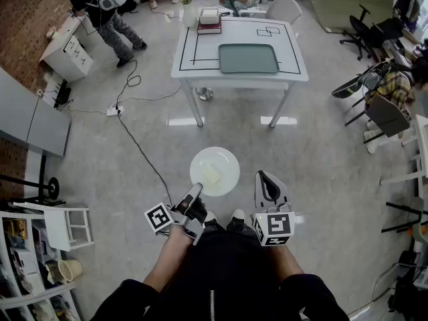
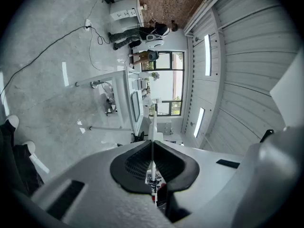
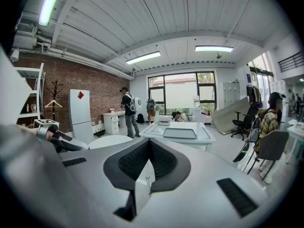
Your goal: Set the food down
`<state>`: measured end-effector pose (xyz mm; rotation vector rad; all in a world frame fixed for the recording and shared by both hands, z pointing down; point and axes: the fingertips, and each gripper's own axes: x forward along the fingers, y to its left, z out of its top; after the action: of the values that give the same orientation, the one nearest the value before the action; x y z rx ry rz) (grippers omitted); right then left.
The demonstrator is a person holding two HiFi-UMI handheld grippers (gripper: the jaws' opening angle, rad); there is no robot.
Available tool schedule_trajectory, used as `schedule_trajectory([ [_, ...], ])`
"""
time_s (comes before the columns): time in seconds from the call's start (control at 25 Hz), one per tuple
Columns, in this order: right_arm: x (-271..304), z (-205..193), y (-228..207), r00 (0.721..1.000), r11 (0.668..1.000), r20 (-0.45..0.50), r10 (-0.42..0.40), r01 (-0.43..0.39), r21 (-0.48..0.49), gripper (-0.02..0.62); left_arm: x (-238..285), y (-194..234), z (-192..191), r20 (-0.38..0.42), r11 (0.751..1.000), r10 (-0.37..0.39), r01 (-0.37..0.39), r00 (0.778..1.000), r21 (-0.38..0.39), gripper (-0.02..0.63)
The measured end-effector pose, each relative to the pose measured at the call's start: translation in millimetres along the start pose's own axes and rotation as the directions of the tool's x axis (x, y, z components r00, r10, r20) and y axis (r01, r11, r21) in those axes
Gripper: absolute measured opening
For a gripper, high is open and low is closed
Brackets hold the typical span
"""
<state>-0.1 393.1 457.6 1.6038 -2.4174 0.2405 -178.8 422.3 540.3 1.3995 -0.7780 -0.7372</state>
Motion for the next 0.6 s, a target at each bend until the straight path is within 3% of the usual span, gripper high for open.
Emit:
schedule_trajectory([
  [0.6,-13,-9,-33,0.999,0.998,0.029,0.046,-0.047,0.042,0.009,24,1,-28,0.007,1.0,0.013,-0.014,1.0,0.028,0.015],
])
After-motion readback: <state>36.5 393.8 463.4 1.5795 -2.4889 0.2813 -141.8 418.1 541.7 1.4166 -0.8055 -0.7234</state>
